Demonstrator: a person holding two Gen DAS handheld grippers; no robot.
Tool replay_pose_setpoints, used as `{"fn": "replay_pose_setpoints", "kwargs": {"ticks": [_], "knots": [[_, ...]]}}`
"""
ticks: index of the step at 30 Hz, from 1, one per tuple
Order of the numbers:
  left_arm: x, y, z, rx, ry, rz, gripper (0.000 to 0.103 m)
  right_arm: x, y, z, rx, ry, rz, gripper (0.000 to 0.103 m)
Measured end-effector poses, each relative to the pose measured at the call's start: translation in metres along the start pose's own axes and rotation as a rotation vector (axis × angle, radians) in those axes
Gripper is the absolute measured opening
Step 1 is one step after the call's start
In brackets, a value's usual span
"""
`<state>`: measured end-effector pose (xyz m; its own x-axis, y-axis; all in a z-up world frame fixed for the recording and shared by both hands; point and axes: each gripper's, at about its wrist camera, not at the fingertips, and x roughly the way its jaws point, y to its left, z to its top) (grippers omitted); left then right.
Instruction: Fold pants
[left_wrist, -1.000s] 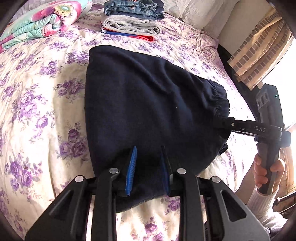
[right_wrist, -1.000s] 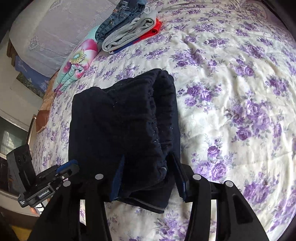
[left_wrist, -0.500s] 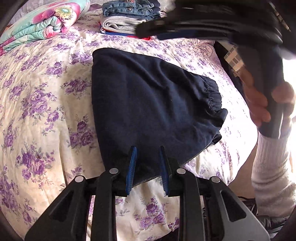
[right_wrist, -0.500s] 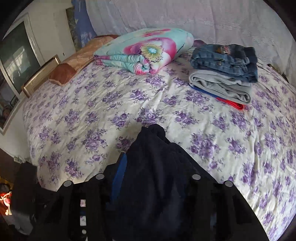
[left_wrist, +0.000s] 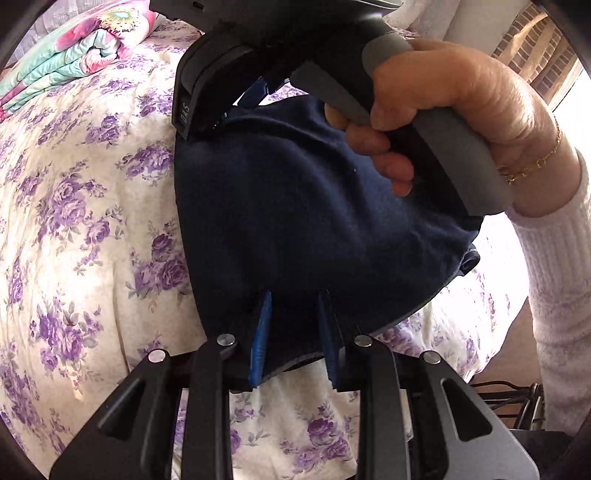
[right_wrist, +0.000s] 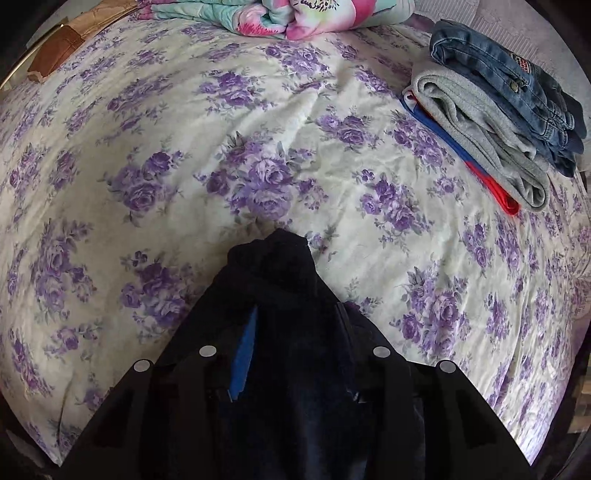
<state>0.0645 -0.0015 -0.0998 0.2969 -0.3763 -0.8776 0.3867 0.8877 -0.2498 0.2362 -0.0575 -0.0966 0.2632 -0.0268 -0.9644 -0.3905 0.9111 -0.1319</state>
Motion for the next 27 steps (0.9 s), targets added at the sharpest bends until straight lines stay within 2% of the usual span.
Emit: {"fn": "replay_pose_setpoints", "kwargs": {"ticks": [4,6,7,8,9,10,11,12,14,17,22,25,27], "knots": [[-0.003,-0.008,-0.003,0.010,-0.005,0.019,0.025,-0.046,-0.019,-0.012,0.081,-0.037,0.090,0.049],[-0.009,-0.008,-0.003,-0.005,-0.010,-0.010,0.029,-0.083,-0.038,-0.030,0.145,-0.116,0.160,0.070],[-0.017,-0.003,-0.002,-0.023,-0.026,-0.038,0.040,-0.102,-0.048,-0.043,0.176,-0.164,0.184,0.076],[-0.028,0.006,0.001,-0.049,-0.059,-0.061,0.057,-0.119,-0.058,-0.057,0.207,-0.208,0.202,0.086],[-0.041,0.016,0.001,-0.082,-0.107,-0.070,0.066,-0.133,-0.069,-0.075,0.240,-0.247,0.220,0.092],[-0.055,0.027,0.001,-0.121,-0.161,-0.063,0.082,-0.143,-0.084,-0.094,0.275,-0.276,0.238,0.093],[-0.066,0.039,0.000,-0.160,-0.202,-0.045,0.090,-0.148,-0.095,-0.114,0.312,-0.294,0.253,0.094],[-0.072,0.050,0.000,-0.195,-0.221,-0.028,0.090,-0.151,-0.103,-0.137,0.350,-0.306,0.262,0.094],[-0.069,0.073,0.004,-0.259,-0.193,-0.033,0.090,-0.150,-0.113,-0.184,0.412,-0.322,0.272,0.094],[-0.042,0.095,0.012,-0.328,-0.104,-0.131,0.090,-0.135,-0.120,-0.245,0.513,-0.341,0.269,0.094],[0.010,0.094,0.021,-0.368,0.009,-0.185,0.090,-0.118,-0.122,-0.348,0.698,-0.376,0.240,0.094],[0.029,0.084,0.032,-0.349,0.042,-0.202,0.090,-0.114,-0.128,-0.390,0.801,-0.390,0.200,0.094],[0.032,0.074,0.044,-0.339,0.047,-0.278,0.090,-0.112,-0.134,-0.404,0.845,-0.391,0.188,0.094]]}}
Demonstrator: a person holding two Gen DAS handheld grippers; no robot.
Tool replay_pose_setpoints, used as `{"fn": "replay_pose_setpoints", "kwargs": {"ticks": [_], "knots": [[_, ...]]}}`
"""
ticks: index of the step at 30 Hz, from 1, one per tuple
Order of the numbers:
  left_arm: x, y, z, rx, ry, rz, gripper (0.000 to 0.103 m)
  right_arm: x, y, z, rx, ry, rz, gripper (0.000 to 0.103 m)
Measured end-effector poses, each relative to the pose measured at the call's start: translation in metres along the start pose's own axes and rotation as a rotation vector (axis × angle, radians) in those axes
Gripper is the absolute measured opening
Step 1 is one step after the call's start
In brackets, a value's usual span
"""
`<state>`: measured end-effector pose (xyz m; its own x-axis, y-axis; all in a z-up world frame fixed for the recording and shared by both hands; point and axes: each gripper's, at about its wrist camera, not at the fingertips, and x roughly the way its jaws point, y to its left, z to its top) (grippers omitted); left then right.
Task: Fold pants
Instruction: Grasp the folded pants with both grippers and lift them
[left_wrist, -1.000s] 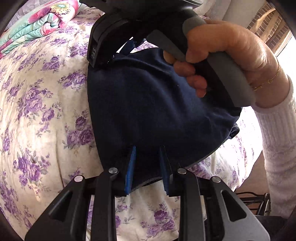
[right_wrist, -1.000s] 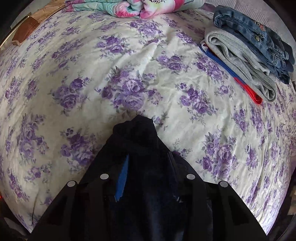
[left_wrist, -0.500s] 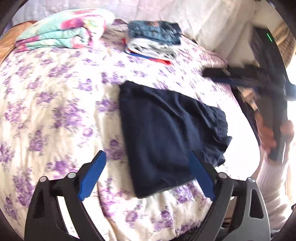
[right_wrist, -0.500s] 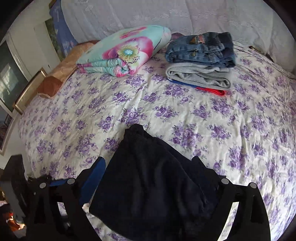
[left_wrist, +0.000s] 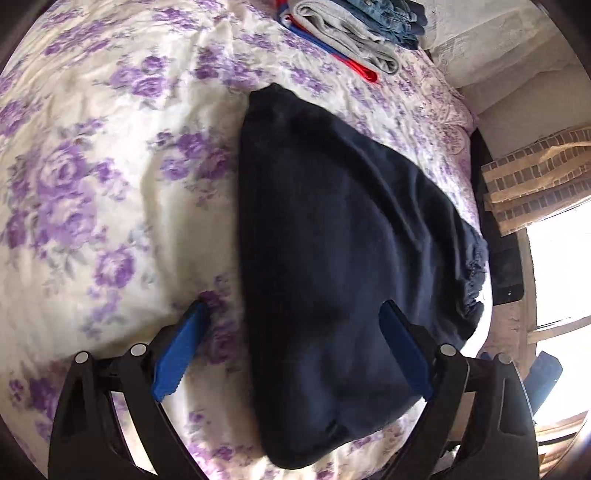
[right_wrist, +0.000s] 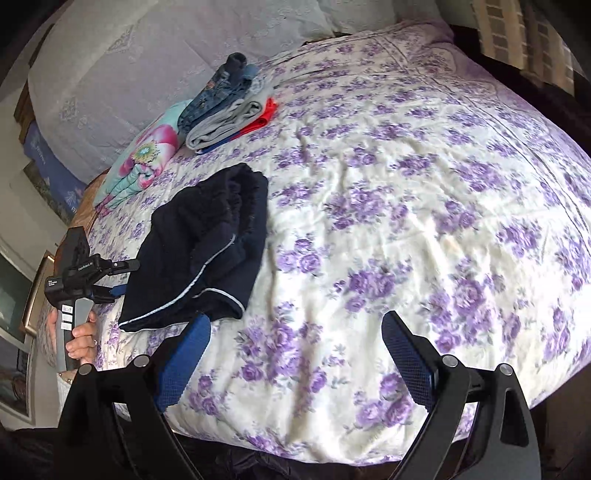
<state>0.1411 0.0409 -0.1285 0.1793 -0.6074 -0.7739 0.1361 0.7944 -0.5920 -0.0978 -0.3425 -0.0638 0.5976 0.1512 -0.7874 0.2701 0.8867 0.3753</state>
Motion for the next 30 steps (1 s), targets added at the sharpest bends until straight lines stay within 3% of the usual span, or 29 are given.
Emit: {"fn": "replay_pose_setpoints", "kwargs": {"ticks": [1,4,6,8,11,15,18,20,21,22,23,24,26,30], "knots": [[0.002,-0.008,0.003,0.012,0.008,-0.033,0.090,0.000,-0.004,0.000,0.014,-0.001,0.005,0.094],[0.003,-0.027,0.006,0.063,-0.011,0.030,0.090,0.008,-0.003,0.009,0.026,0.016,0.053,0.094],[0.003,-0.024,0.005,0.070,-0.015,0.028,0.089,0.022,0.006,0.018,0.020,0.056,0.136,0.094],[0.007,-0.009,0.002,0.044,-0.006,0.046,0.067,0.040,0.018,0.030,0.038,0.110,0.220,0.094],[0.004,0.009,0.003,0.001,-0.011,-0.009,0.059,0.073,0.036,0.051,0.043,0.183,0.297,0.094],[0.005,0.013,0.007,0.002,0.010,-0.048,0.062,0.125,0.053,0.072,0.035,0.316,0.310,0.094],[0.009,0.011,0.013,-0.005,0.024,-0.092,0.077,0.162,0.063,0.072,0.050,0.409,0.361,0.095],[0.013,-0.001,0.016,0.024,0.024,-0.051,0.078,0.169,0.076,0.071,0.008,0.374,0.375,0.093],[0.014,-0.009,0.015,0.047,0.020,-0.019,0.075,0.167,0.085,0.069,-0.037,0.354,0.337,0.088],[0.012,-0.018,0.012,0.076,0.001,0.037,0.065,0.165,0.092,0.068,-0.069,0.336,0.297,0.071],[0.008,-0.029,0.008,0.116,-0.023,0.075,0.042,0.161,0.097,0.067,-0.090,0.317,0.278,0.059],[0.002,-0.038,0.004,0.155,-0.041,0.094,0.036,0.153,0.102,0.067,-0.120,0.285,0.255,0.049],[-0.012,-0.056,-0.005,0.213,-0.099,0.139,0.028,0.137,0.114,0.065,-0.179,0.225,0.226,0.042],[-0.031,-0.090,-0.020,0.312,-0.172,0.209,0.025,0.109,0.143,0.065,-0.301,0.134,0.182,0.038]]}}
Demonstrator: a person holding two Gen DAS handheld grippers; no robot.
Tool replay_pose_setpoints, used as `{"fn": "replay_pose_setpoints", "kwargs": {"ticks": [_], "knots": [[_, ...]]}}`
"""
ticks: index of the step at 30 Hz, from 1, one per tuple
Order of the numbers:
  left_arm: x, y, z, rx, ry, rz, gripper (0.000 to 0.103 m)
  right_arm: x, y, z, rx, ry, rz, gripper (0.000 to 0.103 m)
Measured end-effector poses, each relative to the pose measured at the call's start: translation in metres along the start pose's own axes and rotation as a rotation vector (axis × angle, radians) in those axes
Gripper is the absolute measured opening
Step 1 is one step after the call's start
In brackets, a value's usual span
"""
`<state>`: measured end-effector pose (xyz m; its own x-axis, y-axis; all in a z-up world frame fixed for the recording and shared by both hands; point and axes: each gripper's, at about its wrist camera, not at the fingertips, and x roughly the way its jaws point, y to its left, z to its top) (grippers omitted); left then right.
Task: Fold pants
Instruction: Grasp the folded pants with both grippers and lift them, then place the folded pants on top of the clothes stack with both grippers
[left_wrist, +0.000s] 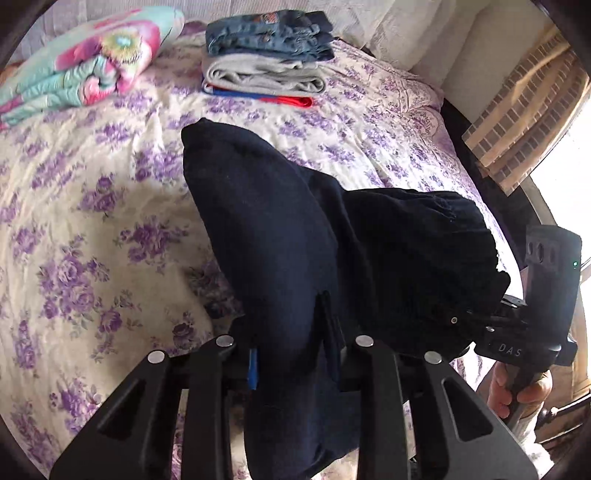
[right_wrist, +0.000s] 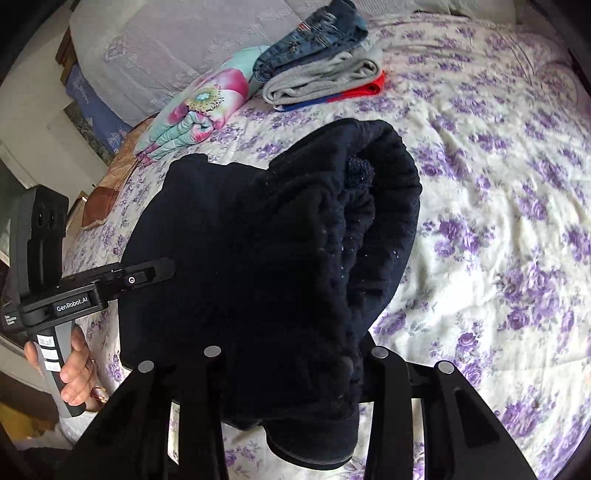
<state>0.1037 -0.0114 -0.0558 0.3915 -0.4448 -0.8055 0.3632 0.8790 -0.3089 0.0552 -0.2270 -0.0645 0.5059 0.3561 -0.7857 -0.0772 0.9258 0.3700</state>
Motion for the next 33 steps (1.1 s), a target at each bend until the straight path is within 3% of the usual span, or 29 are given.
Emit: {"fn": "replay_pose_setpoints", "kwargs": {"ticks": [4,8,16,20,23,25,26,27,28,29,33], "knots": [[-0.019,-0.016,0.016,0.052,-0.028,0.049,0.025,-0.015,0.011,0.026,-0.045,-0.026,0.005,0.037],[-0.035,-0.007,0.085,0.012,-0.025,0.036,0.024,-0.028,0.008,0.099,-0.027,-0.055,0.044,0.037],[-0.052,0.007,0.348,-0.014,-0.189,0.069,0.024,-0.030,-0.013,0.352,0.009,-0.227,-0.007,0.037],[-0.018,0.029,0.435,-0.039,-0.181,0.122,0.024,0.018,-0.043,0.439,0.023,-0.201,-0.051,0.037],[0.044,0.060,0.460,-0.034,-0.084,0.169,0.027,0.085,-0.084,0.457,0.070,-0.107,-0.102,0.039],[0.103,0.098,0.459,-0.085,0.023,0.207,0.032,0.130,-0.115,0.452,0.091,-0.073,-0.192,0.057],[0.130,0.118,0.453,-0.127,0.060,0.211,0.043,0.142,-0.129,0.448,0.122,-0.085,-0.183,0.079],[0.147,0.134,0.448,-0.149,0.047,0.205,0.051,0.147,-0.141,0.445,0.162,-0.103,-0.122,0.089],[0.151,0.143,0.443,-0.157,-0.009,0.225,0.067,0.151,-0.150,0.444,0.199,-0.098,-0.034,0.089],[0.150,0.148,0.441,-0.158,-0.054,0.245,0.077,0.153,-0.153,0.444,0.217,-0.091,0.000,0.089],[0.138,0.163,0.440,-0.181,-0.076,0.202,0.078,0.141,-0.140,0.452,0.169,-0.083,-0.042,0.089]]}}
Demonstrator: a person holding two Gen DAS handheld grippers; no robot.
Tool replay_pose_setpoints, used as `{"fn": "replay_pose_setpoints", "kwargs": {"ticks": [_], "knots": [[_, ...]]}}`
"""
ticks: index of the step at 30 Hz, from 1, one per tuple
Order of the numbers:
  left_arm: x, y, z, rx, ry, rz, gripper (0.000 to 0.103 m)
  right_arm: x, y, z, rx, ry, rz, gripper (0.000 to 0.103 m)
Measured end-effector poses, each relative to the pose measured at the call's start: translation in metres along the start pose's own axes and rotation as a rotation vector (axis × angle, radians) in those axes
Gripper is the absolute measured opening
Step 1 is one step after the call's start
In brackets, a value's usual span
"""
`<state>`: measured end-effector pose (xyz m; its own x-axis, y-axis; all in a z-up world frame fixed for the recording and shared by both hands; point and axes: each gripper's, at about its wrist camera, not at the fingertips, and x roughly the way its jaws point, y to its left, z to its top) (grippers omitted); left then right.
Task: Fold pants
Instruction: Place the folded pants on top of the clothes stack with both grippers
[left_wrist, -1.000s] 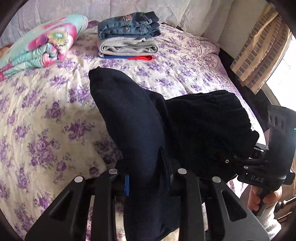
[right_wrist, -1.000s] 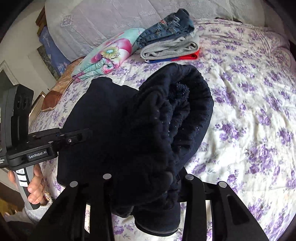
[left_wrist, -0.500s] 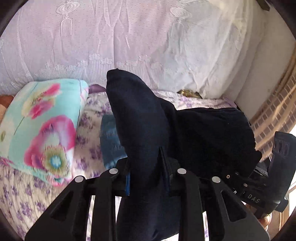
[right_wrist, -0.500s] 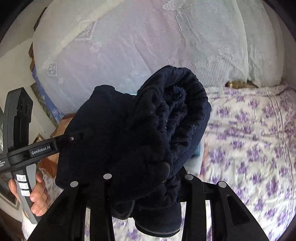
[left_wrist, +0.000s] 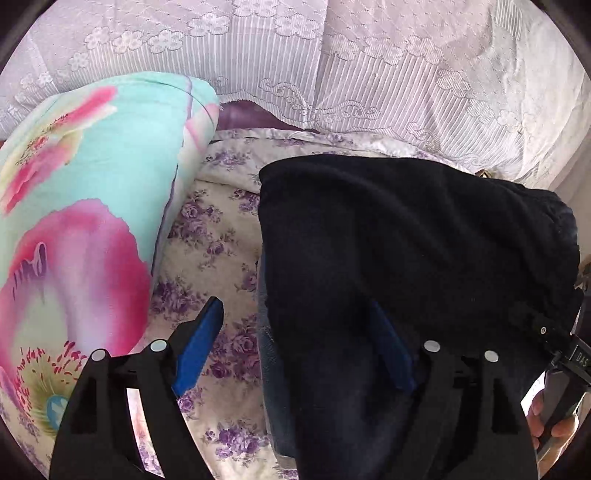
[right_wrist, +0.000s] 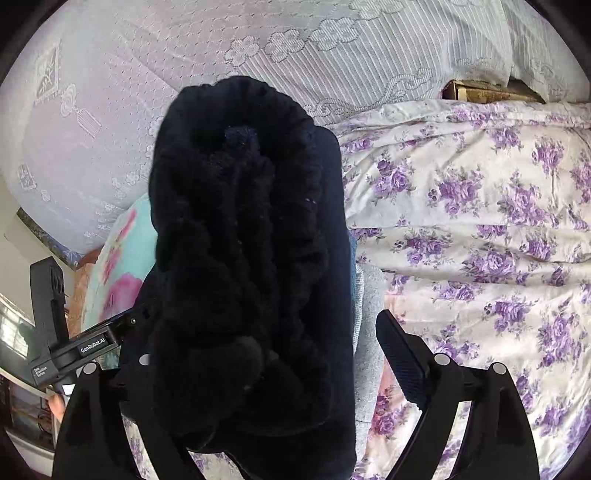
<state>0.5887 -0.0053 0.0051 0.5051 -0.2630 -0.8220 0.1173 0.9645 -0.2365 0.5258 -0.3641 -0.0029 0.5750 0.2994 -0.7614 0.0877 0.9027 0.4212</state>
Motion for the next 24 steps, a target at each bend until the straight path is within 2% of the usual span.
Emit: {"fn": "replay_pose_setpoints", "kwargs": {"ticks": [2,4,6,7,8,9,12,15,19,22,24], "knots": [[-0.018,0.002,0.002,0.004,-0.033,0.049,0.076,-0.019,0.012,0.002,-0.029,-0.033,-0.026,0.089],[-0.044,0.007,0.001,-0.007,-0.075,0.070,0.076,-0.050,0.024,0.004,-0.056,-0.096,-0.042,0.089],[-0.079,0.013,-0.003,-0.041,-0.126,0.069,0.077,-0.087,0.035,0.008,-0.073,-0.170,-0.100,0.089],[-0.095,0.016,-0.010,-0.052,-0.152,0.072,0.083,-0.106,0.043,0.003,-0.088,-0.207,-0.133,0.090],[-0.114,0.017,-0.019,-0.057,-0.183,0.085,0.093,-0.123,0.051,-0.004,-0.107,-0.241,-0.176,0.090],[-0.135,0.016,-0.033,-0.051,-0.225,0.094,0.097,-0.140,0.058,-0.016,-0.130,-0.276,-0.222,0.090],[-0.182,0.011,-0.085,0.014,-0.311,0.156,0.098,-0.174,0.072,-0.073,-0.178,-0.328,-0.296,0.098],[-0.211,0.001,-0.158,0.065,-0.338,0.216,0.098,-0.177,0.070,-0.153,-0.202,-0.276,-0.296,0.099],[-0.225,-0.004,-0.258,0.066,-0.343,0.226,0.098,-0.159,0.055,-0.247,-0.139,-0.205,-0.279,0.099],[-0.222,-0.007,-0.313,0.041,-0.338,0.257,0.098,-0.161,0.055,-0.290,-0.117,-0.209,-0.282,0.099],[-0.218,-0.011,-0.332,0.044,-0.330,0.261,0.098,-0.165,0.057,-0.303,-0.122,-0.249,-0.301,0.099]]}}
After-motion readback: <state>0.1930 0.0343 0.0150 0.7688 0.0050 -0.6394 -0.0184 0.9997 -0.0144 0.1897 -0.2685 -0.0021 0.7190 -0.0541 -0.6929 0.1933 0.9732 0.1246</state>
